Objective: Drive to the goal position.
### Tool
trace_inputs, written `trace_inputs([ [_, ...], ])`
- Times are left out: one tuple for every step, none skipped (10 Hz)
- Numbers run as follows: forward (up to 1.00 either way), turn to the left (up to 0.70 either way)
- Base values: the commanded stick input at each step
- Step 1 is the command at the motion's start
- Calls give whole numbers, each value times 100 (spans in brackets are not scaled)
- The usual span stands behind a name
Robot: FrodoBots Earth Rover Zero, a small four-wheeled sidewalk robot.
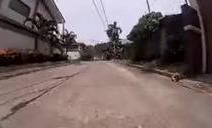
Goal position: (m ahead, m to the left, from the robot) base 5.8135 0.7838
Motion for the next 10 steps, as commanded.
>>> trace_inputs([
  [100, 3],
  [100, 3],
  [100, 3],
  [100, 3],
  [100, 3],
  [100, 3],
  [100, 3],
  [100, 3],
  [100, 3],
  [100, 3],
])
